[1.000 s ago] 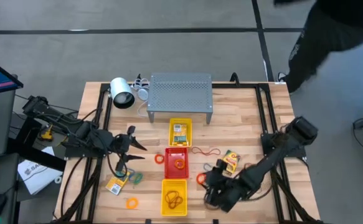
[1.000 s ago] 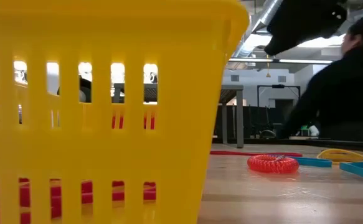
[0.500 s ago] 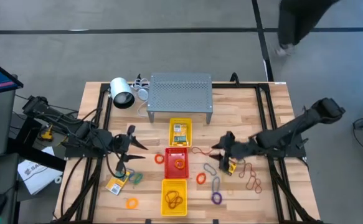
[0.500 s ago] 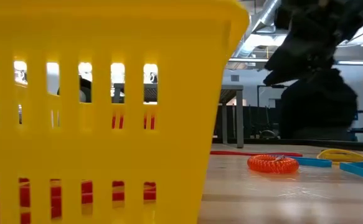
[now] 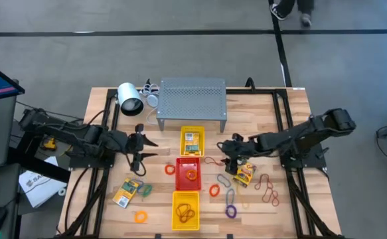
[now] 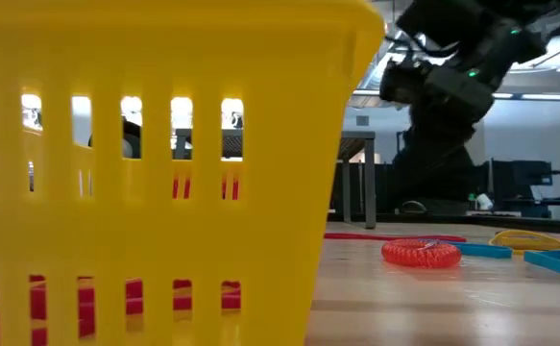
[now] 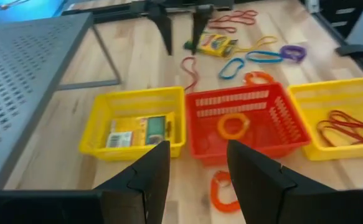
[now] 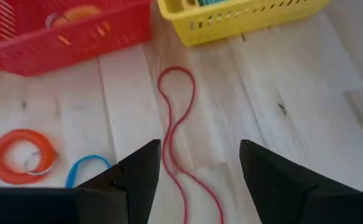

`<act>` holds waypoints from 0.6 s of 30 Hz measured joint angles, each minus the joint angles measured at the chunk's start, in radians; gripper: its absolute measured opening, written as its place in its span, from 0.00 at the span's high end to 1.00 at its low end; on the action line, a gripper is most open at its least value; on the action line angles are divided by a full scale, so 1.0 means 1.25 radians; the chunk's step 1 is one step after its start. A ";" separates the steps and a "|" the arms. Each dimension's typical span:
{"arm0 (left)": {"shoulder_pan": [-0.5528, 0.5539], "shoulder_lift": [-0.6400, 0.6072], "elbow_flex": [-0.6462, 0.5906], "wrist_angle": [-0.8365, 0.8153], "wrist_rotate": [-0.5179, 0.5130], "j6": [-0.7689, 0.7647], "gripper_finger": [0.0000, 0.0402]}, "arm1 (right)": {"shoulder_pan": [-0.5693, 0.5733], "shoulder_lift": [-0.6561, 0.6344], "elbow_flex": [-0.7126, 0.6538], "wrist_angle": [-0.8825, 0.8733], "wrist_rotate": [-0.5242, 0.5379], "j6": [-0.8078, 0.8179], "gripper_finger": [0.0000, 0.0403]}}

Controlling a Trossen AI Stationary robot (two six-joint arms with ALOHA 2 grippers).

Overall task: Pick & Place Office Desk Supplies
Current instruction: Put the red rubber band into the bottom yellow bin

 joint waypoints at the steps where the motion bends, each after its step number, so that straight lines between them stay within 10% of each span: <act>1: 0.008 0.000 -0.004 0.005 0.000 0.002 0.62 | -0.007 0.016 0.012 -0.006 0.000 -0.007 0.47; 18: 0.085 0.000 -0.112 0.083 0.023 0.059 0.62 | -0.002 0.188 0.134 -0.034 -0.042 -0.003 0.47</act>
